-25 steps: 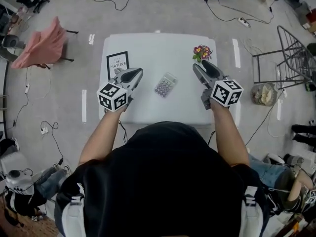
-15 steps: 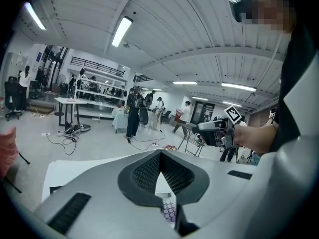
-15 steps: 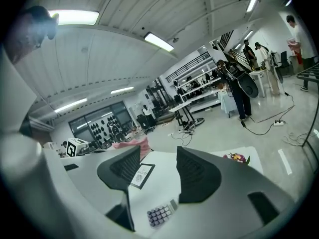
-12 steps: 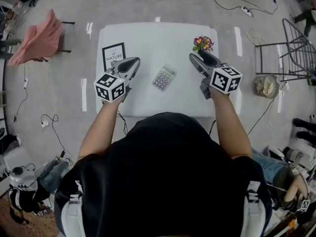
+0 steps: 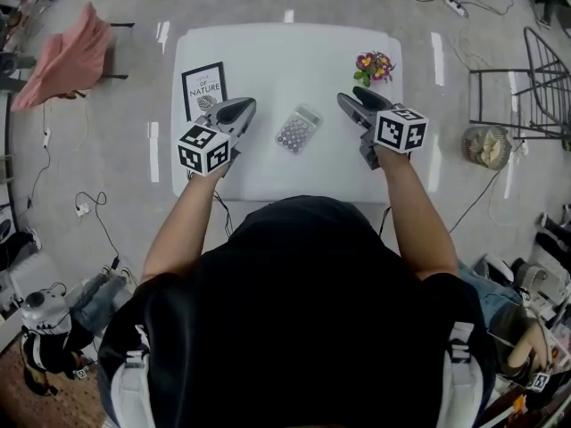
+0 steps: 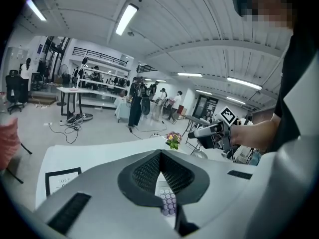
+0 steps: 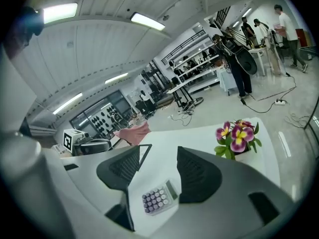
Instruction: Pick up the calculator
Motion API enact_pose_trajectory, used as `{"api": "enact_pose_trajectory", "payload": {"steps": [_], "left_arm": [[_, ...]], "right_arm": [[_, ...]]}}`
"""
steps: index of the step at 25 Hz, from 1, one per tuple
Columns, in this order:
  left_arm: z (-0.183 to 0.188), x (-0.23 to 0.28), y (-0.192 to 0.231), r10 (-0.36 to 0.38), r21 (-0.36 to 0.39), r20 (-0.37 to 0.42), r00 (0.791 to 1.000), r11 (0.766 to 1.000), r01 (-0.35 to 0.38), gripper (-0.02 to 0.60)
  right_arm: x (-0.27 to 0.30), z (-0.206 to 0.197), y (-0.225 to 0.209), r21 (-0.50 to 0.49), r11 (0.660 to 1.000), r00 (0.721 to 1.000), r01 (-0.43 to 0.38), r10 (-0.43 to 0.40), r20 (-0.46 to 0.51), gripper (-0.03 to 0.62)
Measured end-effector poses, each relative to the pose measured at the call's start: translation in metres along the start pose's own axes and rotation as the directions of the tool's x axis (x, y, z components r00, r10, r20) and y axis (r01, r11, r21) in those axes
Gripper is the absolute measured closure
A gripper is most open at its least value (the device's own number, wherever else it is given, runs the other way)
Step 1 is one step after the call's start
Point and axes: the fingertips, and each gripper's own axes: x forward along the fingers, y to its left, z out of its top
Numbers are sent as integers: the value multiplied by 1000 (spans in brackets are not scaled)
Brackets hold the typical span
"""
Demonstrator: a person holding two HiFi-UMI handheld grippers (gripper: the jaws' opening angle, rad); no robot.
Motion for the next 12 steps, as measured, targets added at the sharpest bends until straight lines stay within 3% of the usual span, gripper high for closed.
{"api": "enact_pose_trajectory", "payload": {"steps": [12], "left_arm": [[-54,22,39,23,-95,-96,995,995,-32,565]], "right_arm": [[54,-61,-34,74,997,987,15,-3,-161,349]]}}
